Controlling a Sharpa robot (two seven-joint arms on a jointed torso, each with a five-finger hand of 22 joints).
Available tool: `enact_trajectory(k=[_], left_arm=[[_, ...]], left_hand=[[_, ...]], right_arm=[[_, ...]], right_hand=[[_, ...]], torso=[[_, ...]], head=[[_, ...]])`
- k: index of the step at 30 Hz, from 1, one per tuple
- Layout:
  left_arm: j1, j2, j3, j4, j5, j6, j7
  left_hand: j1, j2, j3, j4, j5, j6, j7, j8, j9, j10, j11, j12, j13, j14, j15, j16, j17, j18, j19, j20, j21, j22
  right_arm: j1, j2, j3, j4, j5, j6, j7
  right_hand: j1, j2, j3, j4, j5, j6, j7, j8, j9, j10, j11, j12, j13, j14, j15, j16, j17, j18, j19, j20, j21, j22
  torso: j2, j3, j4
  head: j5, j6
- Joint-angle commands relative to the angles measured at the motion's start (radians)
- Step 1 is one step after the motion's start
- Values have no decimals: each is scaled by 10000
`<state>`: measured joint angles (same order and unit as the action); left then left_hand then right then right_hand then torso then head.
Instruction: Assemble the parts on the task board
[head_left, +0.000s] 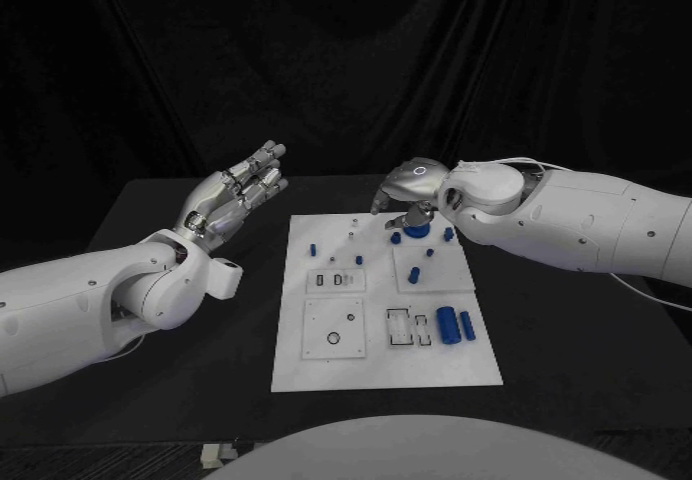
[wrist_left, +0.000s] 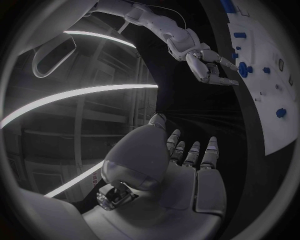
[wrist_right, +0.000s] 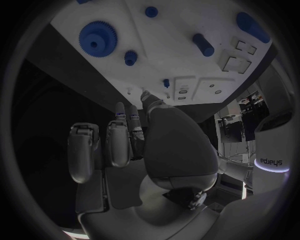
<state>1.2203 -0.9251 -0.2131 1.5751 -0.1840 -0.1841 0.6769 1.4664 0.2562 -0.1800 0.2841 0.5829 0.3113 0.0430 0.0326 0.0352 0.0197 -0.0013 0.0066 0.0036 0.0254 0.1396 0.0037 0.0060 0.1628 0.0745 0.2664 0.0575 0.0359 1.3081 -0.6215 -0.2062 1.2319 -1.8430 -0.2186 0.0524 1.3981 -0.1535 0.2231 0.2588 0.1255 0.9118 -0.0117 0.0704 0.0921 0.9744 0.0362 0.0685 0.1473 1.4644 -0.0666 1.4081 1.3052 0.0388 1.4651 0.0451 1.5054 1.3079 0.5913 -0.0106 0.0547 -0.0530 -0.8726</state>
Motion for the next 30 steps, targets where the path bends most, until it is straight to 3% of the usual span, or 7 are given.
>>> enact_trajectory(k=[1, 18, 30], left_arm=[[15, 34, 12, -4, -58, 278, 1107], [3, 40, 10, -40, -59, 437, 1019], [-8, 21, 9, -64, -59, 507, 978]], left_hand=[[118, -17, 46, -1, 54, 98, 24, 46, 17, -15, 73, -19, 13, 9, 43, 38, 15, 183, 33, 72, 73, 15], [231, -35, 135, -12, 101, 185, 118, 57, 25, 1, 180, -15, 17, 69, 127, 53, 28, 182, 152, 192, 169, 56], [257, -44, 158, -14, 114, 214, 145, 60, 28, 0, 211, -15, 17, 108, 152, 63, 38, 182, 194, 210, 202, 70]], right_arm=[[-59, -19, 6, -52, -129, 495, -158], [-135, -113, 6, -184, 165, 739, -190], [-275, 2, 6, -479, 287, 915, -199]], right_hand=[[-8, 63, -51, -27, 153, -104, -31, -54, -24, -148, 20, -41, -11, 571, 65, -70, -74, -46, 247, 67, -74, 1395], [54, 207, 7, -177, 1115, -188, -54, -21, -12, -456, 99, 0, 20, 444, 137, -195, -339, 40, 11, 134, -286, 1123], [120, 209, 48, -258, 1187, -178, -45, -10, -4, -425, 98, 43, 42, 419, 145, -218, -392, 53, -27, 146, -321, 1083]], torso=[[-14, 1, -23], [-21, -13, 13], [-22, -18, 19]], head=[[-11, 0], [-36, 0], [-9, 0]])
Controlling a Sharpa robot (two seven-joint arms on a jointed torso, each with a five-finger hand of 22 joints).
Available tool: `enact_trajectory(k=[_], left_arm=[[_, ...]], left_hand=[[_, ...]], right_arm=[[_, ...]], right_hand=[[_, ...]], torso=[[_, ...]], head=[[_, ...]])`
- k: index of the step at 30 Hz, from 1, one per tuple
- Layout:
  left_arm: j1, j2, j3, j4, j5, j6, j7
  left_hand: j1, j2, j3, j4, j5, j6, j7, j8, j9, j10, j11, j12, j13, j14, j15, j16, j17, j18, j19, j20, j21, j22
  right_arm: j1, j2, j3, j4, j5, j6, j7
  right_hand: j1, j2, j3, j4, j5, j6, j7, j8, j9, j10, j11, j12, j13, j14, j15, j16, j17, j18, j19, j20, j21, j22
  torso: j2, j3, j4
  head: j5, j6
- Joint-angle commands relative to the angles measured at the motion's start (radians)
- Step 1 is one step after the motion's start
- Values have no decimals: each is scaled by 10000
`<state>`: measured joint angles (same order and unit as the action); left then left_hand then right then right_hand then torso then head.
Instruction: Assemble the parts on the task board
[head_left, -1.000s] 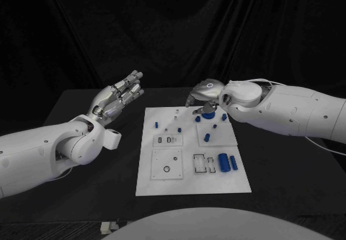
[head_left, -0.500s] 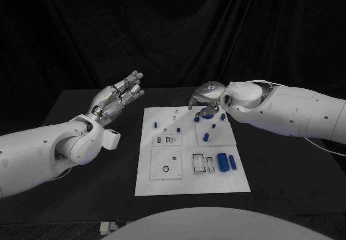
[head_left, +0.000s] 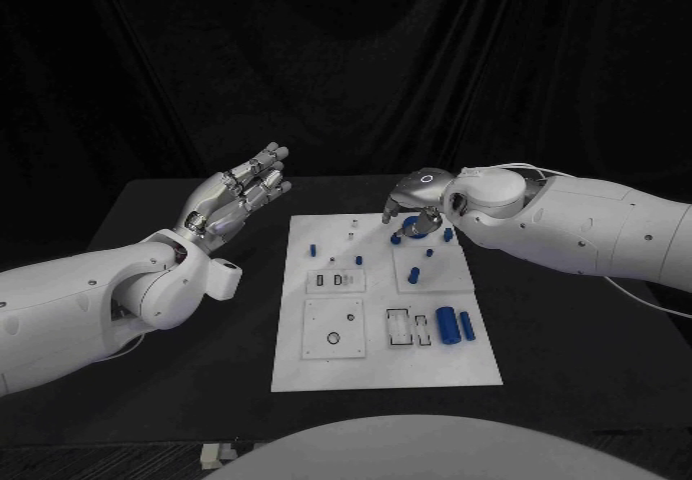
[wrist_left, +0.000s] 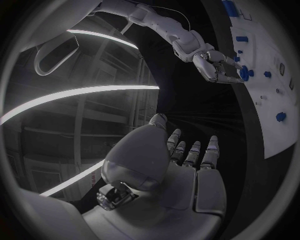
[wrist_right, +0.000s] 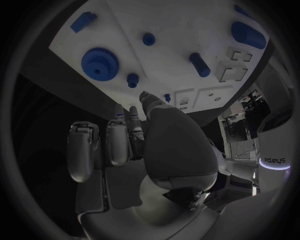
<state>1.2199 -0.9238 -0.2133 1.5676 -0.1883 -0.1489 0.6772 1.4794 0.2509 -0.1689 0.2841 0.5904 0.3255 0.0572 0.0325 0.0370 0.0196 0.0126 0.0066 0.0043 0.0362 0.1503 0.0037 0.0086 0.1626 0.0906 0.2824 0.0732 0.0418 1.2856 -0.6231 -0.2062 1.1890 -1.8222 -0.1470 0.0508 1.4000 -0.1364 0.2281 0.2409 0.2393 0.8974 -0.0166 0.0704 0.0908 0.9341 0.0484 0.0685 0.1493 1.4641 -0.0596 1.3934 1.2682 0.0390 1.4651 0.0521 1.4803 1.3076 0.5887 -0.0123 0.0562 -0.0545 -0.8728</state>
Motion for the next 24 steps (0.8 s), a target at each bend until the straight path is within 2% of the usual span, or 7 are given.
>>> enact_trajectory(k=[1, 13, 24], left_arm=[[-5, 6, 10, 11, -16, 158, 972], [-8, -33, 10, 29, -16, 175, 924], [-13, -18, 9, -12, -16, 225, 883]], left_hand=[[128, 9, 47, -14, 38, 72, 3, 61, 11, 1, 72, -15, 10, 1, 46, 63, 11, 184, 33, 50, 45, 11], [142, 1, 58, -16, 50, 90, 16, 64, 13, 9, 91, -13, 12, 10, 57, 65, 13, 183, 53, 58, 60, 17], [146, -3, 61, -17, 52, 97, 21, 65, 13, 11, 100, -13, 12, 12, 59, 66, 13, 182, 51, 60, 58, 15]], right_arm=[[-63, 26, 6, -69, 82, 197, -187], [-177, 121, 6, -276, 88, 154, -169], [-293, 231, 6, -530, 89, 141, -99]], right_hand=[[105, 37, 1, -85, 45, -33, 3, -10, 10, -14, -24, 48, 24, 422, 74, -67, -18, 51, -29, 77, -72, 1085], [260, 28, 86, -263, -51, -30, 38, -1, 23, 71, -36, 127, 68, 378, 74, -112, -116, 74, -91, 81, -132, 1020], [441, 78, 282, -464, 6, 181, 173, 94, 103, 189, -61, 237, 117, 321, 64, -155, -219, 94, -152, 76, -198, 970]], torso=[[3, -2, 7], [1, -1, 5], [-1, 1, 3]], head=[[2, 2], [13, 2], [61, 2]])
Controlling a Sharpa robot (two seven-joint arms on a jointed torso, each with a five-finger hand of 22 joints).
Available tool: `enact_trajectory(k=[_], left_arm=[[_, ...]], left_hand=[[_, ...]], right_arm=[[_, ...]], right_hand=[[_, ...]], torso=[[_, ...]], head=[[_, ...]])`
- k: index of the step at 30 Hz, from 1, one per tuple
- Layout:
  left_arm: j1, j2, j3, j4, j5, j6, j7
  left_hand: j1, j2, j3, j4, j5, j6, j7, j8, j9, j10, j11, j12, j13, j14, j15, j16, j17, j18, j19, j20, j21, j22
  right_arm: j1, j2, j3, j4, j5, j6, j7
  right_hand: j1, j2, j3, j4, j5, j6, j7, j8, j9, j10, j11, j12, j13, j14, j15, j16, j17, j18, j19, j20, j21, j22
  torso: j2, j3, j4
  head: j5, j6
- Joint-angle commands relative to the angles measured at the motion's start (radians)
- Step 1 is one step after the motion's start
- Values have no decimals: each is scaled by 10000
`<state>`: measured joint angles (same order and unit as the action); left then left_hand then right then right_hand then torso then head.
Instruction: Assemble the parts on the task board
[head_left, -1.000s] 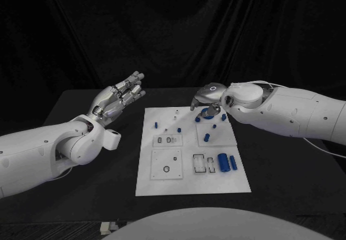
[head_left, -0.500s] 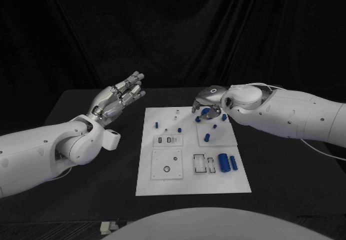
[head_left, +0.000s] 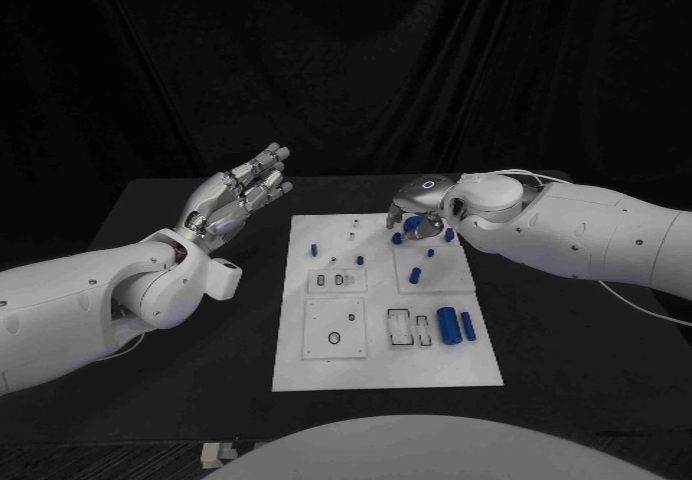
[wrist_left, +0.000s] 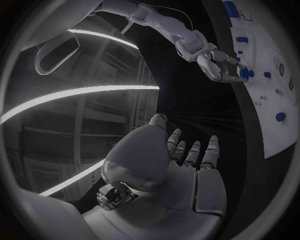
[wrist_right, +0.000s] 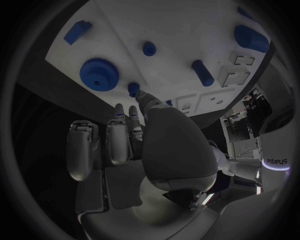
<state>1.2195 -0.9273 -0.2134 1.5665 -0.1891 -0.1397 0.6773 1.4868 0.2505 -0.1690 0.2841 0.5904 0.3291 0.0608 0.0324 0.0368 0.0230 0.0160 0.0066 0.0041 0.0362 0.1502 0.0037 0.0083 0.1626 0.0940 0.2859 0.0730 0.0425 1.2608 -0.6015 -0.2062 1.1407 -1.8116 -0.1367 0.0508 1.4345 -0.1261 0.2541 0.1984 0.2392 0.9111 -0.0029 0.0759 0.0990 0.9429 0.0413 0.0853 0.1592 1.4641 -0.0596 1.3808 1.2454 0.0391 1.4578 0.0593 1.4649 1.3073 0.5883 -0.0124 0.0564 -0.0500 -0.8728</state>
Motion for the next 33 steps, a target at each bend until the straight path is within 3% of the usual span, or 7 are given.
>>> enact_trajectory(k=[1, 11, 16, 21, 33], left_arm=[[-10, 20, 10, -8, -9, 139, 878], [-24, 22, 10, -52, -9, 180, 845], [-30, 19, 10, -67, -9, 200, 831], [-37, 25, 9, -89, -9, 236, 808], [-55, 46, 9, -148, -9, 318, 738]], left_hand=[[74, 0, 65, -17, 54, 56, -10, 65, 15, -24, 75, -13, 14, 13, 62, 66, 16, 181, 16, 27, 59, 7], [77, -1, 68, -17, 55, 52, -6, 64, 14, -24, 82, -13, 14, 11, 64, 65, 15, 180, 9, 28, 53, 3], [81, -2, 72, -18, 58, 53, 2, 64, 14, -19, 92, -11, 15, 14, 69, 65, 16, 179, 13, 29, 57, 5], [91, -3, 82, -20, 62, 54, 17, 64, 14, -15, 113, -10, 16, 20, 79, 66, 17, 176, 24, 33, 66, 9], [137, -2, 140, -29, 75, 190, 107, 86, 30, 4, 203, -6, 20, 38, 120, 69, 20, 163, 64, 47, 98, 19]], right_arm=[[-57, 24, 6, -67, -18, 21, -87], [-172, 112, 6, -168, -18, -129, 25], [-249, 189, 6, -272, -18, -120, 55], [-354, 293, 6, -436, -18, -143, 96], [-506, 482, 6, -690, -18, -391, 276]], right_hand=[[100, -22, 43, -50, -1, 73, 50, 51, 33, 147, 6, 101, 29, 313, 62, -41, -14, 96, -86, 1, -52, 965], [68, -38, 102, -56, -150, 172, 81, 87, 87, 294, -15, 214, 63, 312, 49, -25, -16, 92, -78, -10, -53, 987], [72, -38, 120, -63, -176, 215, 84, 107, 106, 315, -22, 232, 67, 312, 44, -23, -19, 94, -81, -14, -57, 985], [130, -31, 186, -106, -207, 260, 87, 123, 135, 372, -29, 276, 76, 305, 37, -29, -39, 94, -82, -22, -62, 988], [536, 7, 725, -393, 88, 553, 171, 237, 317, 633, -57, 427, 51, 310, 11, 14, -31, 87, -61, -49, -64, 1039]], torso=[[2, 1, -1], [-7, -1, -4], [-6, 1, -3], [-4, -1, -4], [-7, -5, -2]], head=[[27, 2], [62, 2], [-38, 2], [-28, 2], [8, 2]])
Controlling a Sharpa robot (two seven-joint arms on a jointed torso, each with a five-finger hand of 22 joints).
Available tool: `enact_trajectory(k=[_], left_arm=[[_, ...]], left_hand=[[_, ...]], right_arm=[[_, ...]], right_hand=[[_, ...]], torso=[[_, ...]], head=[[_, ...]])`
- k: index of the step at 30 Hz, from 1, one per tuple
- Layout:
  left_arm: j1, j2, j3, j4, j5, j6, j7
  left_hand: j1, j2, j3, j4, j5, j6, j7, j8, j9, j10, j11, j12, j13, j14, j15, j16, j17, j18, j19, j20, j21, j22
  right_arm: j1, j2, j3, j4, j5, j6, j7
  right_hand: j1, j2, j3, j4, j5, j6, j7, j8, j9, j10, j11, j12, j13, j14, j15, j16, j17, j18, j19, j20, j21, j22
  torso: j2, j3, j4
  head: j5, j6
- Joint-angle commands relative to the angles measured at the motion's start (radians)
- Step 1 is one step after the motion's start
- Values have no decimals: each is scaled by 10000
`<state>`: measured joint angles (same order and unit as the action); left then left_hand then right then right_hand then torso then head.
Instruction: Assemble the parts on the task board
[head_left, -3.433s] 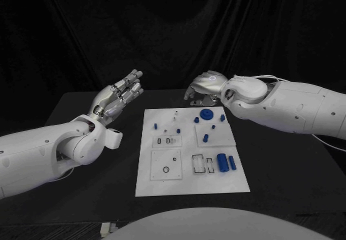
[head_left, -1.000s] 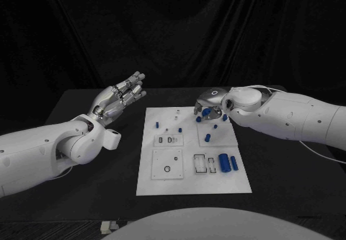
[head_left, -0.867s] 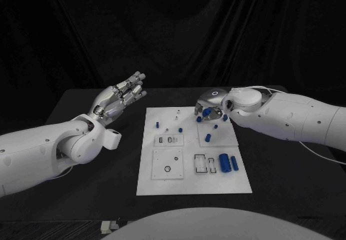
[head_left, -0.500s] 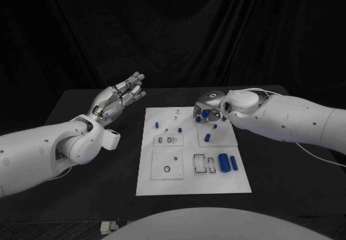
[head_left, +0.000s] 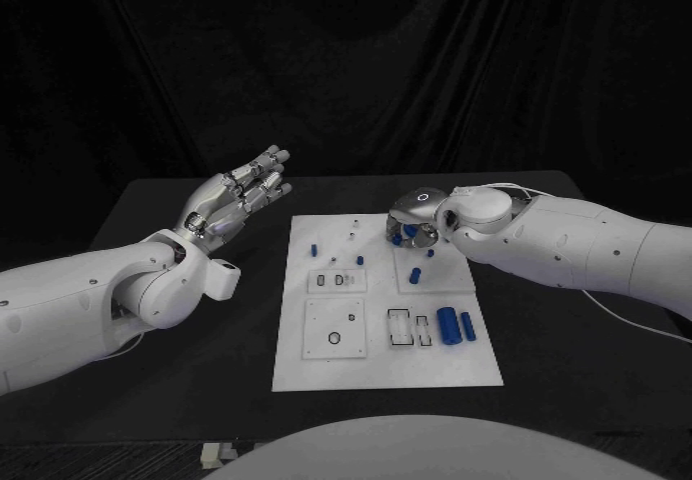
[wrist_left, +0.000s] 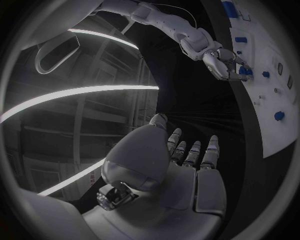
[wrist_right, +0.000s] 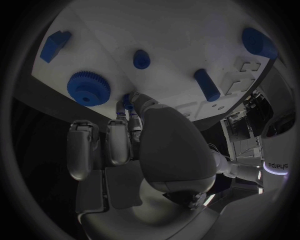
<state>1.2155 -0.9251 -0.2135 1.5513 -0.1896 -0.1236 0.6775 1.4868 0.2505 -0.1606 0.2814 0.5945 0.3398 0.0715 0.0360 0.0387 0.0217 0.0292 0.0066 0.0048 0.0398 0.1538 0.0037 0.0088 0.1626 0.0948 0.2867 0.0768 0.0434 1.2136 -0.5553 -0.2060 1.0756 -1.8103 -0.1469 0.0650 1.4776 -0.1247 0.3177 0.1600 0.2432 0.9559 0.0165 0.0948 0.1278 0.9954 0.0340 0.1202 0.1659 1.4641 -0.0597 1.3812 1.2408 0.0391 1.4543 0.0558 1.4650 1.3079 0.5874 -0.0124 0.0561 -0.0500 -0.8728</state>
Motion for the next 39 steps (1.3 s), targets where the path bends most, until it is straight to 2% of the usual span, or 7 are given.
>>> enact_trajectory(k=[1, 3, 8, 15, 24, 29, 39], left_arm=[[-16, 24, 11, 1, -4, 162, 732], [-18, 24, 11, -5, -4, 170, 717], [-24, 8, 10, -15, -4, 181, 686], [-29, -20, 10, -8, -4, 169, 654], [-30, -38, 10, -6, -4, 155, 618], [-31, -53, 10, 18, -4, 136, 591], [-31, -59, 10, 41, -4, 133, 565]], left_hand=[[137, -2, 57, -3, 34, 83, 0, 50, 11, 18, 72, -6, 14, 2, 85, 69, 15, 163, 55, 38, 61, 10], [150, 0, 74, -6, 41, 121, 20, 56, 16, 24, 90, -4, 15, 9, 94, 71, 16, 161, 64, 40, 68, 13], [185, -1, 114, -21, 61, 219, 60, 73, 27, 36, 128, -2, 18, 22, 109, 74, 19, 154, 80, 44, 81, 16], [195, -3, 125, -27, 69, 239, 68, 77, 29, 35, 136, -2, 18, 25, 111, 74, 20, 153, 85, 45, 85, 17], [216, -7, 145, -38, 83, 283, 81, 84, 33, 42, 147, -1, 19, 37, 117, 77, 22, 150, 98, 47, 95, 21], [216, -7, 145, -38, 83, 283, 81, 84, 33, 42, 147, -1, 19, 37, 117, 77, 22, 150, 98, 47, 95, 21], [227, -14, 156, -45, 88, 305, 86, 88, 35, 49, 153, 1, 21, 50, 121, 81, 25, 148, 106, 48, 102, 23]], right_arm=[[-39, 27, 4, -50, -30, -366, 184], [-45, 31, 4, -61, -30, -629, 316], [-49, -6, 4, -19, -30, -1356, 586], [69, 5, 4, 37, -30, -1751, 692], [440, 467, 5, -204, -30, -1623, 650], [521, 1133, 6, -836, -30, -1402, 725], [499, 2076, 8, -1968, 51, -1112, 801]], right_hand=[[151, 2, 153, -47, 69, 167, -6, 77, 59, 171, 6, 109, -15, 313, 4, 17, 19, 86, -23, -19, -63, 1041], [214, 19, 258, -107, 101, 323, 51, 154, 126, 351, -10, 196, -4, 332, -11, 56, 68, 70, 19, -31, -27, 1099], [321, 51, 464, -272, 146, 860, 191, 423, 371, 982, -210, 448, 21, 372, -142, 101, 105, 42, 109, -142, 44, 1222], [263, 29, 477, -284, 65, 1053, 255, 514, 488, 1150, -248, 472, -9, 386, -183, 109, 106, 34, 131, -189, 56, 1254], [177, -14, 460, -249, -49, 1042, 264, 497, 529, 1116, -232, 405, -60, 378, -182, 85, 59, 34, 128, -200, 47, 1254], [136, -33, 457, -230, -85, 979, 253, 457, 537, 1117, -243, 378, -82, 371, -183, 71, 35, 33, 129, -201, 45, 1259], [84, -44, 465, -207, -105, 884, 230, 396, 547, 1122, -232, 339, -112, 359, -182, 59, 15, 34, 125, -204, 38, 1260]], torso=[[4, -6, 1], [7, -3, 0], [3, -5, 0], [-2, -3, 0], [-22, -15, -14], [-9, -7, -1], [-8, -5, 12]], head=[[8, 2], [17, 2], [58, 2], [102, 2], [114, 2], [88, 2], [82, 2]])
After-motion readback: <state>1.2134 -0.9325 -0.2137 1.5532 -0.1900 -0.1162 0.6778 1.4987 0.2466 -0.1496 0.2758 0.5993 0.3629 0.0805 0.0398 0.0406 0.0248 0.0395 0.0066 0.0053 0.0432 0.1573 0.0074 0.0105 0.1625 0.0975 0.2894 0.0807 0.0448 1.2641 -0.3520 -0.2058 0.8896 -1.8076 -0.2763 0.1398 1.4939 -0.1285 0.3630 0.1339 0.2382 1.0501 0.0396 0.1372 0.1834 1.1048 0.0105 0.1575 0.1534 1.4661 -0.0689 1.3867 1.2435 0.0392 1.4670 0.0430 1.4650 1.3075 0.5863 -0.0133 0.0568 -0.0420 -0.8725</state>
